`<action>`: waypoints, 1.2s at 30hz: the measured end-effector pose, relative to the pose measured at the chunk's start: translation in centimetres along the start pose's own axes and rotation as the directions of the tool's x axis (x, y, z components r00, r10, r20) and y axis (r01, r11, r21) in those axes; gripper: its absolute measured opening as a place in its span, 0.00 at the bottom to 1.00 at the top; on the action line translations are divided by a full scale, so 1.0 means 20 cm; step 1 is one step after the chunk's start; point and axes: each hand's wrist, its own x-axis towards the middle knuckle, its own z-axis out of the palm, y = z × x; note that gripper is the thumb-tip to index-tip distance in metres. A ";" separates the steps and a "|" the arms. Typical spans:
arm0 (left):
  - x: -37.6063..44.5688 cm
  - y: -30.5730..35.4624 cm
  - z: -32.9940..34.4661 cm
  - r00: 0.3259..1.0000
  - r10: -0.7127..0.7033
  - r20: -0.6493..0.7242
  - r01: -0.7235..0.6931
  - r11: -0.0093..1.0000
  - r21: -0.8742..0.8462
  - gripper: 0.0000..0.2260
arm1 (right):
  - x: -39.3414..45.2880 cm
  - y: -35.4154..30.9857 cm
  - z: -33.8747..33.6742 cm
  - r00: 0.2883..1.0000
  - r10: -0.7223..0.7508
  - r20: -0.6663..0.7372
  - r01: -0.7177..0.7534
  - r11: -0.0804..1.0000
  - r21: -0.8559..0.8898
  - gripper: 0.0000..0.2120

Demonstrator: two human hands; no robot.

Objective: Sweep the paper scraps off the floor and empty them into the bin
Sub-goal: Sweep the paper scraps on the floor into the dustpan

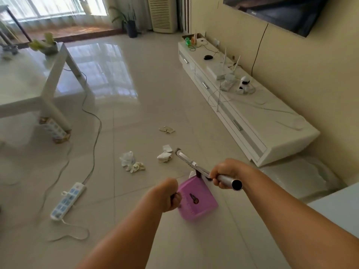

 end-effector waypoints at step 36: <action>0.05 -0.06 0.21 0.982 0.187 -0.017 -0.087 0.372 -0.924 0.12 | 0.01 0.23 -0.26 0.978 0.208 0.030 -0.195 0.951 -0.241 0.07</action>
